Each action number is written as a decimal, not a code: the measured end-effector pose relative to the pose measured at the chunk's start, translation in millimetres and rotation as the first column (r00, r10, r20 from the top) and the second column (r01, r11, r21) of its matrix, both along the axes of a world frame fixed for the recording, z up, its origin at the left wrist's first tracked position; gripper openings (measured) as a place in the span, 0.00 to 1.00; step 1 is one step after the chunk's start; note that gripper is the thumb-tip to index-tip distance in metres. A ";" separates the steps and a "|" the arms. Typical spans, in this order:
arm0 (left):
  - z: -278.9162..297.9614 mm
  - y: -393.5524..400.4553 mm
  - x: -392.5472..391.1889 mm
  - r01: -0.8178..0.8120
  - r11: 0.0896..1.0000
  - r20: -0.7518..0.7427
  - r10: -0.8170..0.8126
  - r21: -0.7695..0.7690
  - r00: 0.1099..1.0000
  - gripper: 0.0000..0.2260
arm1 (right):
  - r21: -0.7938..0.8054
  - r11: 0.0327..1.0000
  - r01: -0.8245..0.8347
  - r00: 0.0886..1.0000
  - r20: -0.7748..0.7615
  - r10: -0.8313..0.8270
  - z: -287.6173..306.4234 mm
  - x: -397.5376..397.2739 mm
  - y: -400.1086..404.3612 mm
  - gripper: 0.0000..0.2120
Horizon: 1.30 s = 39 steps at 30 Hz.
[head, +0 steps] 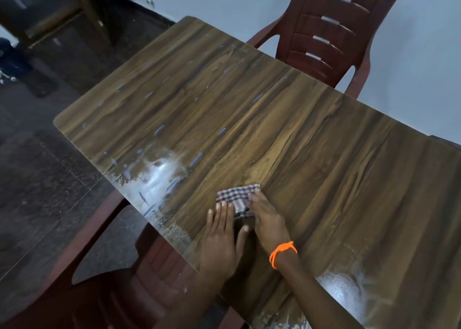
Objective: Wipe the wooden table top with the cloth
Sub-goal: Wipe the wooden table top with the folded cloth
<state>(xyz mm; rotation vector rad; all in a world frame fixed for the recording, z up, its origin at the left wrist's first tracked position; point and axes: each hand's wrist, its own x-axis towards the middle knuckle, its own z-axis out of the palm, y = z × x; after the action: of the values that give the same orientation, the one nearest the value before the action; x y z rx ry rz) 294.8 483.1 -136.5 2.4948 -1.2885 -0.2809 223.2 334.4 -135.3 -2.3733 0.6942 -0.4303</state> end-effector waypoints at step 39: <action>13.0 72.5 -17.4 -0.219 0.973 -0.030 0.222 0.065 0.975 0.30 | 0.073 0.988 -0.136 0.991 -0.012 0.137 1.7 16.1 78.8 0.23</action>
<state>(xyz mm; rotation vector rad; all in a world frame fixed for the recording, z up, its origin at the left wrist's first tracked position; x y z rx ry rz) 277.3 555.6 -123.6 2.6424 -0.9905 -0.3152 239.3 413.2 -133.6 -2.3412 0.5414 -0.3218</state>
